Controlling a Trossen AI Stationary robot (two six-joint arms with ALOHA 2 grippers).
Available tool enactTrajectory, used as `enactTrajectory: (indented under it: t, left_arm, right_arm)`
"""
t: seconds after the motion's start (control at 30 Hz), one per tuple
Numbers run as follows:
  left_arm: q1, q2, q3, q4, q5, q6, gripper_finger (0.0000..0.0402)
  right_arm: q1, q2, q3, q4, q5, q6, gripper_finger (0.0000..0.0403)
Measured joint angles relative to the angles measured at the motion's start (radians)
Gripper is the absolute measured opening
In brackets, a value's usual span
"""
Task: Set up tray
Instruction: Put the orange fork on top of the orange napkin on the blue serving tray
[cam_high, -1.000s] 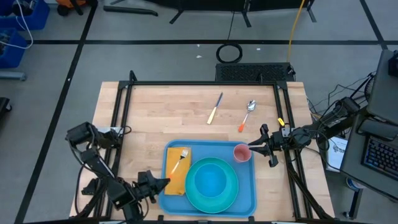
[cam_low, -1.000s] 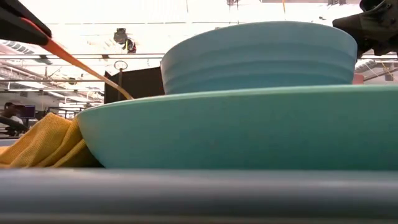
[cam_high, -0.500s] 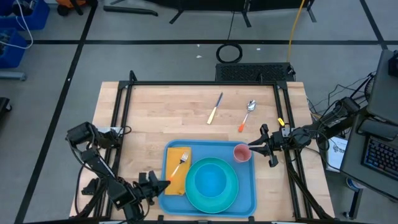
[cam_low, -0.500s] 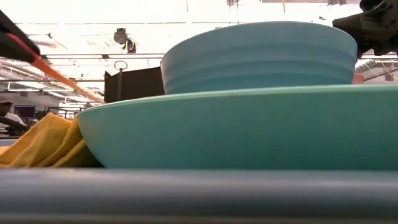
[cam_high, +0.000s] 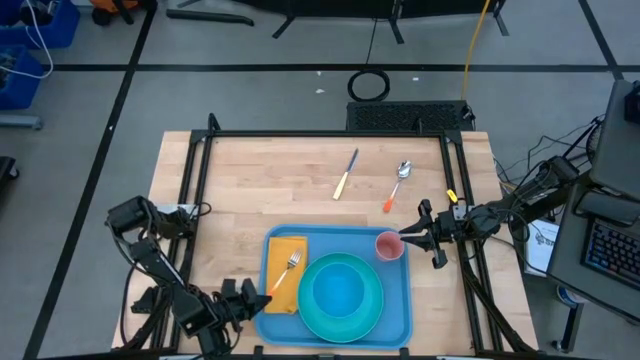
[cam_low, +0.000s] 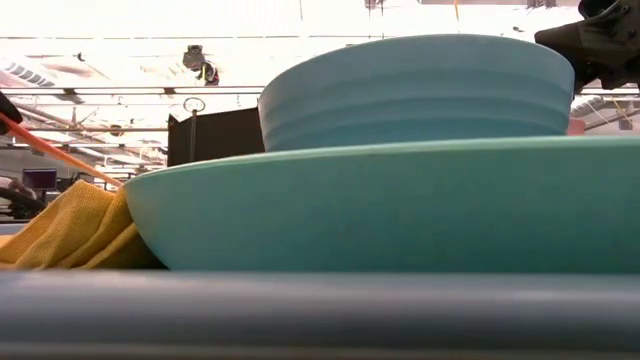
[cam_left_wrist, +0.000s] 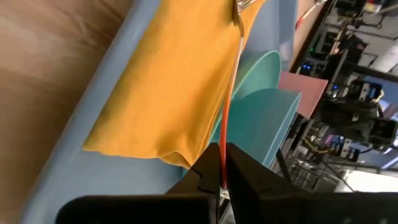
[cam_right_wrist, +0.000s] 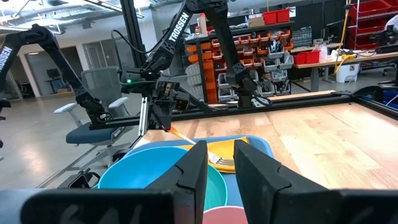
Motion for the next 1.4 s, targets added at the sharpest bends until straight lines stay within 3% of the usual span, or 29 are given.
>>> enactTrajectory:
  t: [0.3,0.63,0.87,1.13,1.4]
  left_arm:
    - [0.000,0.000,0.000,-0.024,0.015,0.069,0.0038]
    - [0.015,0.000,0.000,0.030,0.032,0.281,0.0048]
    - [0.013,0.000,0.000,0.034,0.113,0.237,0.0049]
    - [0.007,0.000,0.000,0.080,0.104,0.302,0.0051]
    - [0.001,0.000,0.000,0.061,0.093,0.392,0.0086]
  right_arm:
    - [0.000,0.000,0.000,0.000,0.000,0.000,0.0073]
    - [0.000,0.000,0.000,0.000,0.000,0.000,0.0073]
    - [0.000,0.000,0.000,0.000,0.000,0.000,0.0073]
    - [0.000,0.000,0.000,0.000,0.000,0.000,0.0073]
    - [0.000,0.000,0.000,0.000,0.000,0.000,0.0073]
